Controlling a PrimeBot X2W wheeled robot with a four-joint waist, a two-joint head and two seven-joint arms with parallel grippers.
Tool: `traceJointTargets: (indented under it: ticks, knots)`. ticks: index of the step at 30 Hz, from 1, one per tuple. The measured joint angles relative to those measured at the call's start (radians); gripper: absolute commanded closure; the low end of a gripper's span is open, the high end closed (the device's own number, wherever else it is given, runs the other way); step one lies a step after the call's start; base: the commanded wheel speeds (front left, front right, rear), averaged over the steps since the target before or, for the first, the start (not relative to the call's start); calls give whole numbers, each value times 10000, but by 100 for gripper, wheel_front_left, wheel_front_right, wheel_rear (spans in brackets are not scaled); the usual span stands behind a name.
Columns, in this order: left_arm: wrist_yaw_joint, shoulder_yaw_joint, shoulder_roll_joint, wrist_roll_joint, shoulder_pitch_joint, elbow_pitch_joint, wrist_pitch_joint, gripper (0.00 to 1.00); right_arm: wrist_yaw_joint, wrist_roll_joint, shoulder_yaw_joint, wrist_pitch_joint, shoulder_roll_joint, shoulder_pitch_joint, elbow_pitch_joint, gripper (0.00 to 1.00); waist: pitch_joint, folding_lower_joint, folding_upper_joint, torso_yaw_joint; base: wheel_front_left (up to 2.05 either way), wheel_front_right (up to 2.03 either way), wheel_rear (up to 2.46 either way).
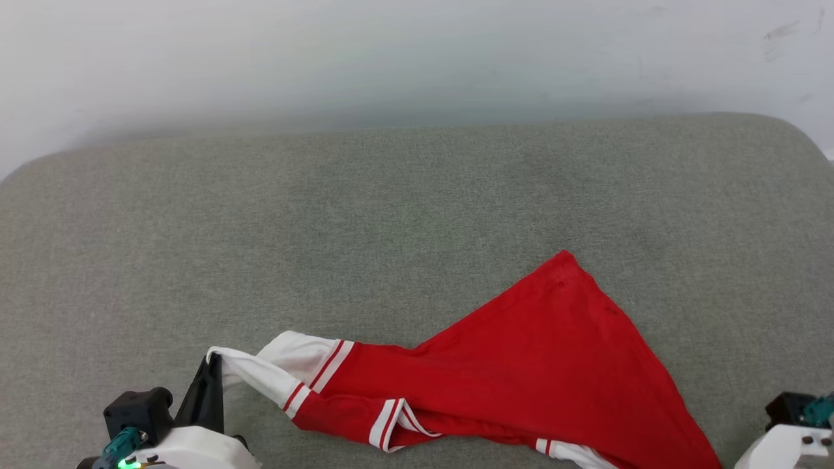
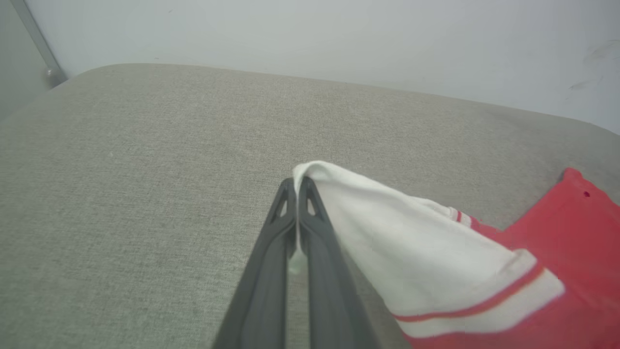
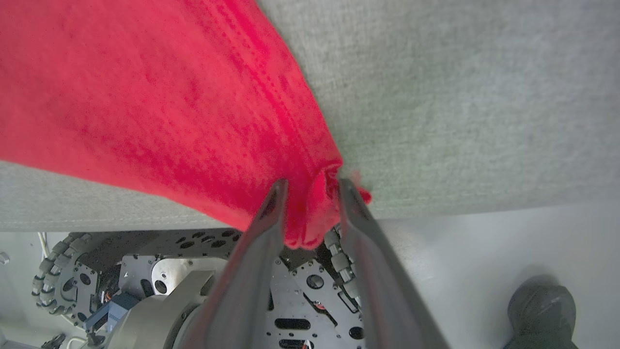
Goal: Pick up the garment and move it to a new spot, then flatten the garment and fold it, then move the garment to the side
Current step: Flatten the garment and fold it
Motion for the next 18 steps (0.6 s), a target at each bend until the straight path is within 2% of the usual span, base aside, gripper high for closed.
traceJointTargets:
  ticks: [2, 6, 9, 10, 11, 15, 18]
  knots:
    - [19, -13, 48, 2, 3, -50, 88, 100, 0, 19, 4, -765, 94, -116, -291, 0, 35, 0, 0, -85, 0, 0, 0]
    - [63, -69, 109, 63, -11, -194, 194, 100, 0, -88, -38, -3080, 56, -824, -516, 0, 152, 0, 0, -127, 0, 0, 0]
    - [69, -130, 146, 107, -182, -322, 286, 100, 0, -115, -31, -4782, 63, -1493, -318, 0, 309, 1, 0, -50, 0, 0, 0]
    - [56, -148, 167, 163, -375, -422, 311, 100, 0, -102, -33, -5749, 75, -2048, -75, 0, 448, 1, 0, 21, 0, 0, 0]
    - [38, -165, 163, 173, -483, -460, 334, 100, 0, -104, 8, -6136, 73, -2336, 61, 0, 532, 1, 0, 65, 0, 0, 0]
    - [-13, -249, 100, 274, -905, -627, 332, 100, 0, 21, 502, -6669, -29, -3478, 663, 0, 894, 2, 0, 277, 0, 0, 0]
    - [-107, -376, 27, 372, -1315, -702, 299, 100, 0, 123, 1108, -5965, -353, -4373, 1143, 0, 1201, 2, 0, 473, 0, 0, 0]
